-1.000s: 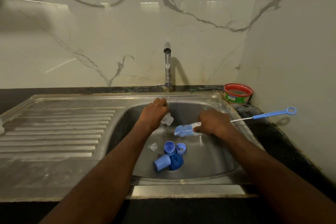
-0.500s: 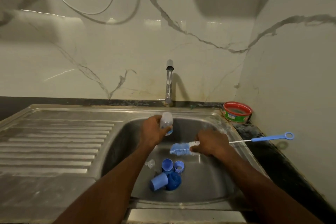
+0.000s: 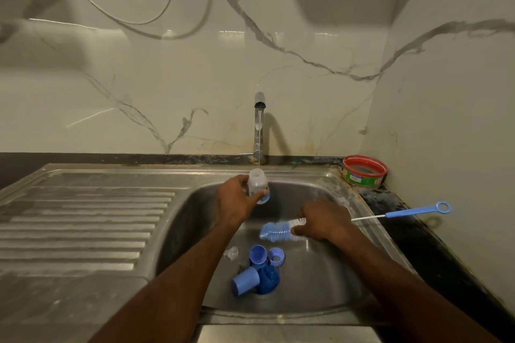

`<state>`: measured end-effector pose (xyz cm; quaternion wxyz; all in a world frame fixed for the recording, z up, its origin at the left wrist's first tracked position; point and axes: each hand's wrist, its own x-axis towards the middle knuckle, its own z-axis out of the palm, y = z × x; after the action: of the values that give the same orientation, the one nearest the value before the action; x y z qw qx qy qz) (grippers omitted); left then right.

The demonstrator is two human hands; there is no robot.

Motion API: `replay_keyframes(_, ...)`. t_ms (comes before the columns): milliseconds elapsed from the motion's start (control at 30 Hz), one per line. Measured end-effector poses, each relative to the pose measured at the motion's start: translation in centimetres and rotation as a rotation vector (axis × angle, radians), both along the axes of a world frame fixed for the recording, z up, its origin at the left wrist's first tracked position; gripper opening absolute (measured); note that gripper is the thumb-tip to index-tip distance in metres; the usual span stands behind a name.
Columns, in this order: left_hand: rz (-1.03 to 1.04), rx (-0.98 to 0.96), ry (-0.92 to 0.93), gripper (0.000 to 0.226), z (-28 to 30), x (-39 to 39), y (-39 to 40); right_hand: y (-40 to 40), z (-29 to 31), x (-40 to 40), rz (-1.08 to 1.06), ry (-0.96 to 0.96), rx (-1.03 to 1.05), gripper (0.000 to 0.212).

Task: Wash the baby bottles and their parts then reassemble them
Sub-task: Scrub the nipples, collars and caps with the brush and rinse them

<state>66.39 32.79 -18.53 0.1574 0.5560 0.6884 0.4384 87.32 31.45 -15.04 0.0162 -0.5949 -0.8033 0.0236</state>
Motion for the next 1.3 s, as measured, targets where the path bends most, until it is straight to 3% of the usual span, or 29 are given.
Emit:
replay_keyframes(133, -0.015, -0.094, 0.085, 0.053, 0.2, -0.3, -0.7, -0.1, 0.1, 0.0, 0.004, -0.004, 0.005, 0.038)
replay_keyframes(233, 0.034, -0.004, 0.037, 0.056, 0.2, -0.2, -0.5, -0.1, 0.1, 0.0, 0.003, -0.005, 0.003, 0.038)
replay_keyframes(467, 0.054, -0.036, 0.039, 0.053, 0.0, 0.2, -0.5, 0.0, 0.0, 0.0, 0.0, -0.014, 0.006, 0.042)
replay_keyframes(567, 0.033, -0.126, 0.095, 0.047, -0.2, -0.1, -0.7, -0.1, 0.0, 0.0, -0.007, -0.013, 0.006, 0.042)
replay_keyframes(700, 0.038, -0.005, 0.036, 0.054, 0.6, 0.0, -0.7, -0.2, 0.1, 0.1, -0.003, -0.006, 0.009, 0.041)
replay_keyframes(800, 0.002, -0.093, 0.082, 0.052, 0.6, 0.3, -1.2, -0.5, 0.3, 0.0, -0.004, -0.013, 0.003, 0.041)
replay_keyframes(933, 0.038, 0.057, 0.032, 0.056, 1.3, 0.4, -1.1, -0.5, 0.2, -0.1, 0.008, 0.005, 0.004, 0.039)
replay_keyframes(1067, 0.006, -0.032, 0.038, 0.053, 1.0, 0.4, -1.3, -0.3, 0.1, 0.0, 0.014, -0.006, -0.008, 0.038)
replay_keyframes(1167, 0.037, 0.097, 0.015, 0.056, 1.3, 0.3, -0.9, -0.3, 0.0, -0.2, 0.015, 0.012, 0.013, 0.037)
replay_keyframes(1300, -0.019, -0.028, 0.046, 0.053, 0.7, 0.3, -1.2, -0.5, 0.0, -0.2, 0.011, -0.013, 0.015, 0.04)
